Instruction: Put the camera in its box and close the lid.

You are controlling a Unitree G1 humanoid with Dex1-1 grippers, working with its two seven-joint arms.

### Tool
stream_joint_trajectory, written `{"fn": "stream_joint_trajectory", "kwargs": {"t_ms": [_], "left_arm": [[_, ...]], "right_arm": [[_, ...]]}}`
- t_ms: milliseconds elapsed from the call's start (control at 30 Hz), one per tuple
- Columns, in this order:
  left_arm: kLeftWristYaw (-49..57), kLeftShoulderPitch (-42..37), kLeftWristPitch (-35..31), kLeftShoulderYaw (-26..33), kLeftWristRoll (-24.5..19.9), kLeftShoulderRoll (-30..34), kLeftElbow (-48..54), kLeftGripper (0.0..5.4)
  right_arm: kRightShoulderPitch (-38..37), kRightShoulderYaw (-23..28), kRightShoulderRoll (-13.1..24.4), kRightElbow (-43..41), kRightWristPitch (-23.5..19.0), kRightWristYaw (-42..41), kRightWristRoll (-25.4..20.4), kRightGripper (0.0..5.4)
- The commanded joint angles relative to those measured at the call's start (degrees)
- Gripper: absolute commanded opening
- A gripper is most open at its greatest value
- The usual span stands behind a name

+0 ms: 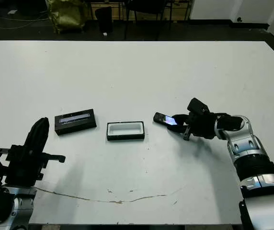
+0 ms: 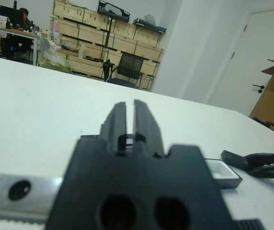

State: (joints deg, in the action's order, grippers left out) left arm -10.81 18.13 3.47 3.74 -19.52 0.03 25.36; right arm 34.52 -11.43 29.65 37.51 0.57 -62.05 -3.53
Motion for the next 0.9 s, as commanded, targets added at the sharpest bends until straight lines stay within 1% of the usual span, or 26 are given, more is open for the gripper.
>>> {"fn": "stream_joint_trajectory", "kwargs": {"t_ms": [33,100,200,333,433,567,633,700,900], "left_arm": [[-0.2,1.0,-0.3,0.0,-0.1,0.4,-0.7,0.00],[-0.3,1.1,0.0,-0.1,0.1,0.3,-0.8,0.00],[-0.2,1.3,0.6,-0.3,0.8,0.3,-1.0,0.00],[-0.9,1.4,1.3,-0.5,0.0,0.0,-1.7,0.00],[-0.5,1.7,0.7,-0.9,-0.5,-0.3,-1.5,0.00],[-0.3,1.8,1.0,-1.4,-0.2,-0.5,-1.7,0.00],[-0.6,1.7,1.8,-1.4,0.2,-0.4,-2.2,0.00],[-0.7,1.6,2.6,-1.4,0.5,-0.3,-2.6,0.00],[-0.3,1.9,2.2,-1.7,-0.1,-0.7,-2.6,0.00]], "right_arm": [[1.0,0.7,0.4,0.1,-3.4,-3.1,-1.0,0.52],[2.9,1.9,0.2,-0.1,-3.7,-4.4,-2.3,0.49],[6.2,2.1,0.3,-2.2,-4.7,-6.1,-2.3,0.48],[10.1,2.2,-1.5,-4.2,-6.3,-9.3,-4.4,0.48],[12.5,0.1,-2.8,-6.1,-9.5,-10.2,-3.8,0.48],[14.9,-2.9,-5.0,-4.9,-9.1,-12.3,-2.3,0.48],[15.9,-4.1,-6.1,-3.8,-10.0,-13.3,-1.9,0.48],[16.6,-4.9,-6.9,-3.1,-9.9,-14.0,-1.5,0.48],[18.4,-7.7,-8.7,-2.7,-10.3,-15.1,0.3,0.48]]}}
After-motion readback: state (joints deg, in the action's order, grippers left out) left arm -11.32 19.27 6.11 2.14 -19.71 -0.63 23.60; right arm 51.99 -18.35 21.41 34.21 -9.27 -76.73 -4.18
